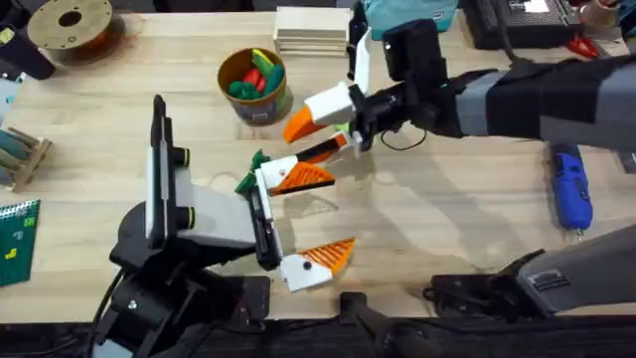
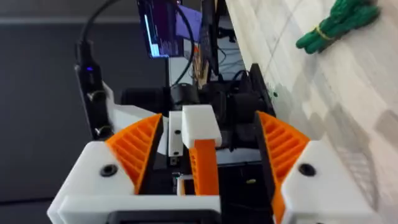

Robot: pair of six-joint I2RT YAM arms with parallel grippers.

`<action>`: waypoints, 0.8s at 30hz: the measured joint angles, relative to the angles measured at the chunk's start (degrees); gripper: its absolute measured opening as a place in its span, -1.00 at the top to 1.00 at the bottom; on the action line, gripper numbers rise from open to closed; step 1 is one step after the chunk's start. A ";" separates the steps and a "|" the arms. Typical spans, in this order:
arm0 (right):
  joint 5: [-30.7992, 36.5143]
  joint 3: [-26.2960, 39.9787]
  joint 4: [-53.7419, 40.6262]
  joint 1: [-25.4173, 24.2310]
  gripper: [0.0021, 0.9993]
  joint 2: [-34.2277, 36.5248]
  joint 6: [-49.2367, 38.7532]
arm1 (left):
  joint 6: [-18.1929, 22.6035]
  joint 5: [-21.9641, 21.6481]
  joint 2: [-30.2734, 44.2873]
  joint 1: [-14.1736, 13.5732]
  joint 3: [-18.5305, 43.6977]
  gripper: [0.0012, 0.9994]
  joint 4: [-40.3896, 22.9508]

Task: Pick up the gripper from the table and insert it into the empty holder that is missing its gripper. Then pick up a screw, insert it into the mounting hole, and use the screwdriver to tighten it. Finally, clean up the table by picking up the vegetable and placing it into the bucket.

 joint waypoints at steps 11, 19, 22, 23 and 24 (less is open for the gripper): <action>-1.11 0.00 -0.07 -2.28 -0.72 0.00 0.37 | -0.17 1.50 0.00 0.00 0.00 -0.97 -0.13; -1.92 0.03 -5.62 -4.88 -0.72 -0.26 -1.37 | -0.33 1.50 0.00 0.00 0.00 -0.97 -0.13; -1.40 0.02 -15.00 -7.03 -0.72 -2.20 -5.04 | -0.33 1.51 -0.01 0.00 0.00 -0.97 -0.13; -0.87 0.04 -19.02 -7.84 -0.72 -3.35 -6.91 | -0.33 1.52 -0.02 0.00 0.00 -0.97 -0.13; 0.00 0.07 -24.48 -8.74 -0.73 -5.05 -9.45 | -0.33 1.52 0.00 0.00 0.00 -0.97 -0.13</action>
